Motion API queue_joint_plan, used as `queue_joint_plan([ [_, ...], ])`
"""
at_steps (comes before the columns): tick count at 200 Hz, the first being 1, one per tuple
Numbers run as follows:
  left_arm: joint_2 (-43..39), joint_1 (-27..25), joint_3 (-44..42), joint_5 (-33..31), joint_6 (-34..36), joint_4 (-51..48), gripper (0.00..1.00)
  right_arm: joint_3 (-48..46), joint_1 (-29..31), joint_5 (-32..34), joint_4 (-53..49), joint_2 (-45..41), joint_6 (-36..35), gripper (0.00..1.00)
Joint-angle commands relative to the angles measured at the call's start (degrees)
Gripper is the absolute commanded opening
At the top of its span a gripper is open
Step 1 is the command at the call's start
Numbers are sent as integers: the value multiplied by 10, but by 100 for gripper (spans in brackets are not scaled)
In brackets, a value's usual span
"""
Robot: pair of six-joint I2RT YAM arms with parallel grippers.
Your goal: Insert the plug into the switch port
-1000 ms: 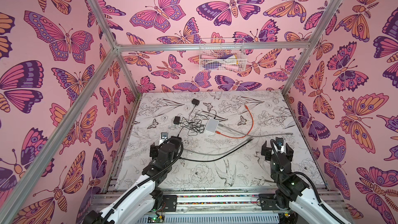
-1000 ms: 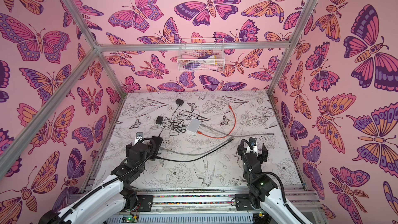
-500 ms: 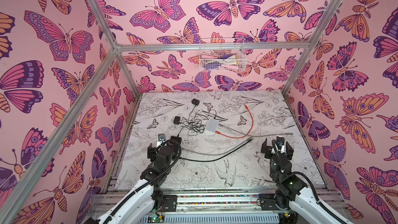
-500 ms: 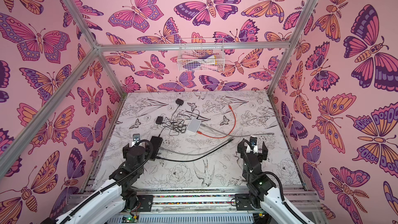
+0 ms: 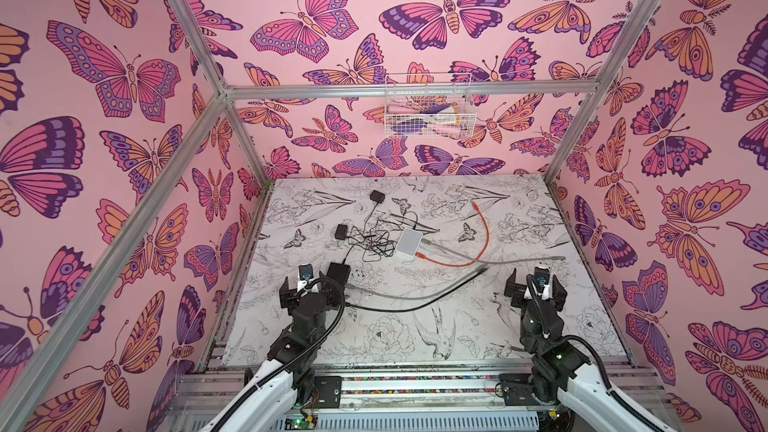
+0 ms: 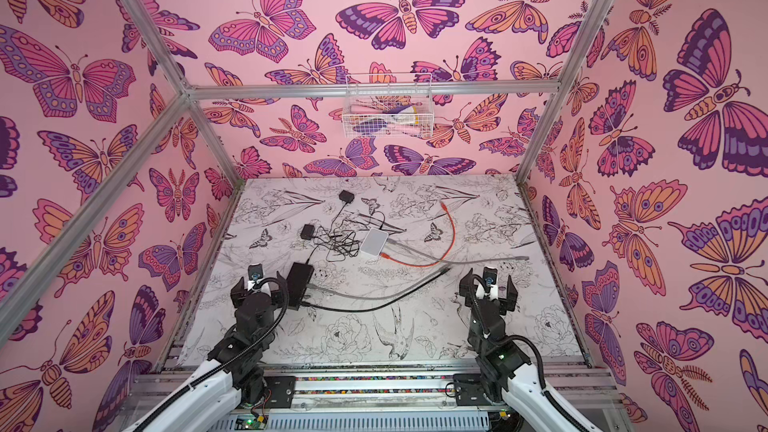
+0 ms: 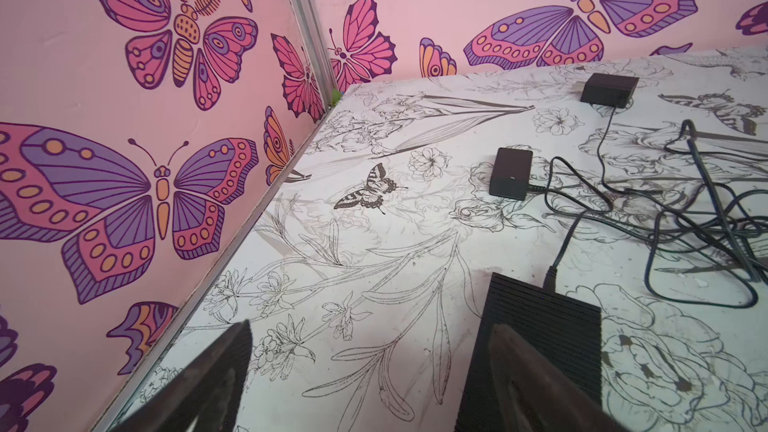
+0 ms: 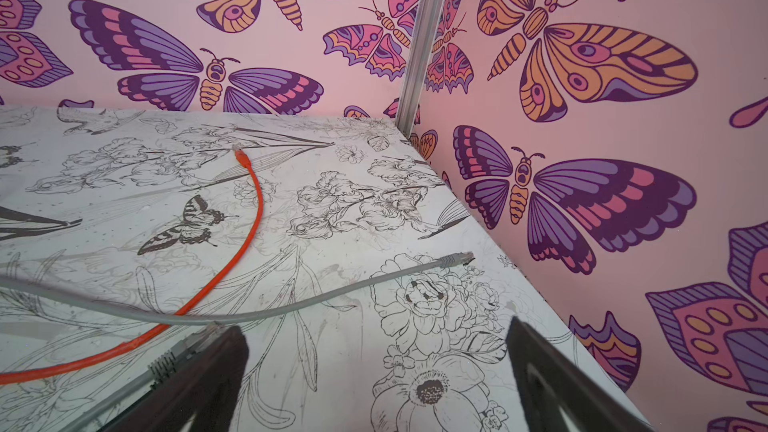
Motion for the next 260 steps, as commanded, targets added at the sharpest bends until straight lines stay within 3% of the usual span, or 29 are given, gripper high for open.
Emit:
queue_joint_plan([
  [1, -4, 4, -17, -13, 19, 52, 99, -9, -12, 3, 67, 20, -12, 99],
  [62, 55, 14, -36, -5, 48, 168, 99, -26, -65, -58, 121, 38, -7, 99],
  [117, 116, 47, -53, 42, 62, 272, 99, -31, -110, -105, 160, 73, 18, 99],
  [174, 174, 92, -41, 75, 39, 319, 99, -8, -135, -156, 259, 215, 17, 99],
  [207, 203, 107, -32, 92, 33, 331, 99, 1, -135, -151, 350, 309, 5, 99],
  [260, 254, 128, -29, 108, 29, 387, 99, 16, -136, -154, 400, 371, 2, 99],
])
